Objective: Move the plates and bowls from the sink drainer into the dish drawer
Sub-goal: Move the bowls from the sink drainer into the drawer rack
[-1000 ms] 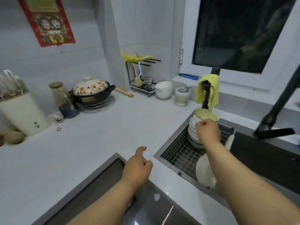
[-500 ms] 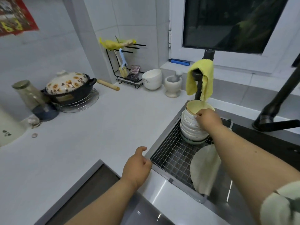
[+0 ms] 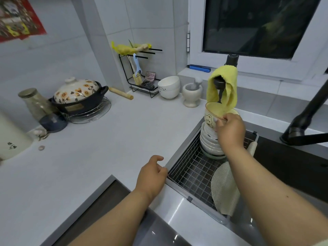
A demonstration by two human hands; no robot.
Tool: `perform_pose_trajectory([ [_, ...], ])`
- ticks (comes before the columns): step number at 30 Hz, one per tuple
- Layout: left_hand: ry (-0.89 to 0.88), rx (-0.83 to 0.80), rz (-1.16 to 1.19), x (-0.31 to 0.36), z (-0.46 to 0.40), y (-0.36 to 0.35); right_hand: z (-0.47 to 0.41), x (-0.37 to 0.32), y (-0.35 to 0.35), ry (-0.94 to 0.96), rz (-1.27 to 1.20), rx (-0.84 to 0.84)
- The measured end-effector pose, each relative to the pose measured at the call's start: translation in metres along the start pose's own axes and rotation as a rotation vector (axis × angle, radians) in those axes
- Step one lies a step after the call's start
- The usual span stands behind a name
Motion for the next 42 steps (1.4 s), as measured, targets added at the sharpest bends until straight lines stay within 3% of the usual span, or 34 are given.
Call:
perform_pose_trajectory([
  [4, 0.007, 0.099, 0.177, 0.001, 0.005, 0.020, 0.046, -0.022, -0.010, 0.066, -0.065, 0.014],
  [7, 0.059, 0.161, 0.475, -0.003, 0.011, 0.037, 0.087, -0.051, -0.025, 0.182, -0.101, -0.052],
  [11, 0.232, 0.091, 0.908, -0.021, 0.031, 0.049, 0.135, -0.098, -0.059, 0.393, -0.108, -0.228],
  [15, 0.207, -0.027, 1.275, -0.046, 0.068, 0.060, 0.187, -0.144, -0.097, 0.647, -0.115, -0.453],
  [17, 0.181, 0.026, 1.441, -0.062, 0.093, 0.071, 0.215, -0.167, -0.112, 0.747, -0.116, -0.549],
  [20, 0.194, 0.200, 1.483, -0.099, 0.136, 0.092, 0.261, -0.201, -0.128, 0.857, -0.218, -0.696],
  [22, 0.206, 0.292, 1.495, -0.125, 0.170, 0.103, 0.285, -0.218, -0.130, 0.797, -0.341, -0.742],
  [25, 0.272, 0.438, 1.434, -0.159, 0.232, 0.118, 0.317, -0.232, -0.139, 0.560, -0.437, -0.758],
  [28, 0.289, 0.547, 1.415, -0.185, 0.295, 0.128, 0.366, -0.240, -0.173, 0.253, -0.509, -1.057],
  [32, 0.285, 0.677, 1.399, -0.225, 0.378, 0.137, 0.465, -0.258, -0.201, -0.004, -0.648, -1.505],
  [36, 0.312, 0.797, 1.371, -0.264, 0.466, 0.138, 0.560, -0.281, -0.203, -0.102, -0.695, -1.766],
  [42, 0.336, 0.981, 1.319, -0.311, 0.600, 0.137, 0.690, -0.313, -0.203, -0.131, -0.630, -2.013],
])
Point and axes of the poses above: each hand's wrist, its own z-axis away from the middle knuckle, its own y-axis out of the back of the hand, x = y × z, the point moved 7 cm from there along -z, towards the middle knuckle, and after that the axes turned 13 degrees about -x, right-handed, at the moved point
